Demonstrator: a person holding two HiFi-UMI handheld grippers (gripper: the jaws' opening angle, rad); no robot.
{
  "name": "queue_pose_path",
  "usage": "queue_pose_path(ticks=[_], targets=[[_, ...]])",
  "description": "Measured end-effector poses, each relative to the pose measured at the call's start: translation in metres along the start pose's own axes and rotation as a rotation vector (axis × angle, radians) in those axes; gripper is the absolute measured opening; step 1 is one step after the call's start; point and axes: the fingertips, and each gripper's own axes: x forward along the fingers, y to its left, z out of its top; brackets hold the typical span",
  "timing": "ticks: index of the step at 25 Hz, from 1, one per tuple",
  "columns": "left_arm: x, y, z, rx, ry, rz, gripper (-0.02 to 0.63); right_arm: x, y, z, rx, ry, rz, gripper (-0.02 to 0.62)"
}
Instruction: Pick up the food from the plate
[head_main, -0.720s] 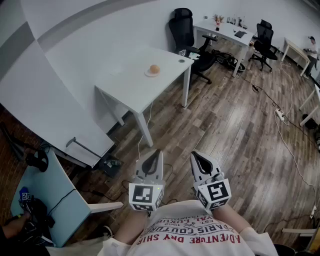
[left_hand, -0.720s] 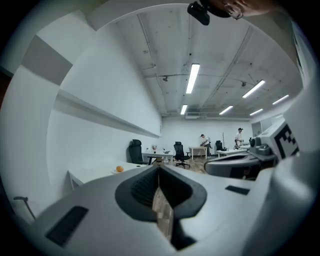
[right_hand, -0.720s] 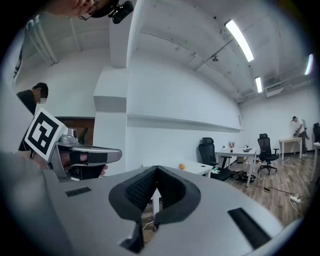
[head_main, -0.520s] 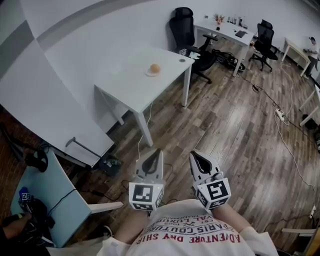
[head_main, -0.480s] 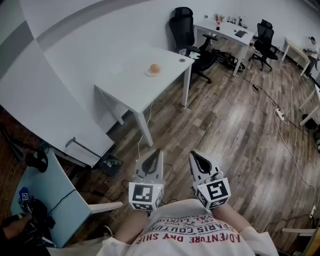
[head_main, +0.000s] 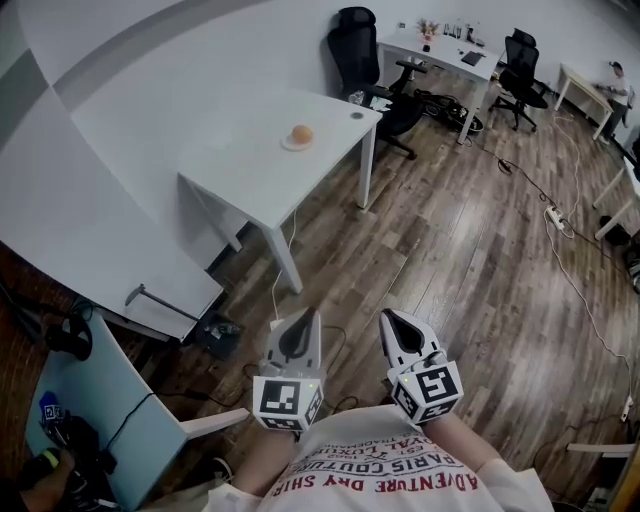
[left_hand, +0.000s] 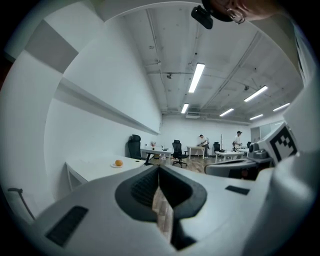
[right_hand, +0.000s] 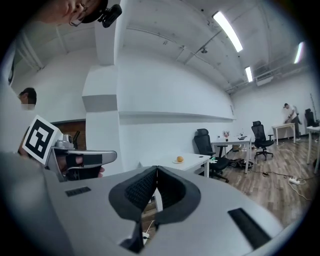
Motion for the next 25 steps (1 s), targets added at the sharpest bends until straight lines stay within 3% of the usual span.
queue_pose_path(ticks=[6, 11, 25], targets=[[0.019, 0.002, -0.023, -0.041, 0.049, -0.002, 0.008, 0.009, -0.021, -0.016, 0.015, 0.046, -0.006, 0.012], [0.057, 0.006, -0.021, -0.040, 0.064, 0.045, 0.008, 0.041, -0.055, -0.009, 0.023, 0.051, 0.028, 0.014], [0.237, -0.022, 0.020, -0.070, 0.050, 0.212, 0.008, 0.143, -0.224, 0.047, 0.002, 0.060, 0.207, 0.014]])
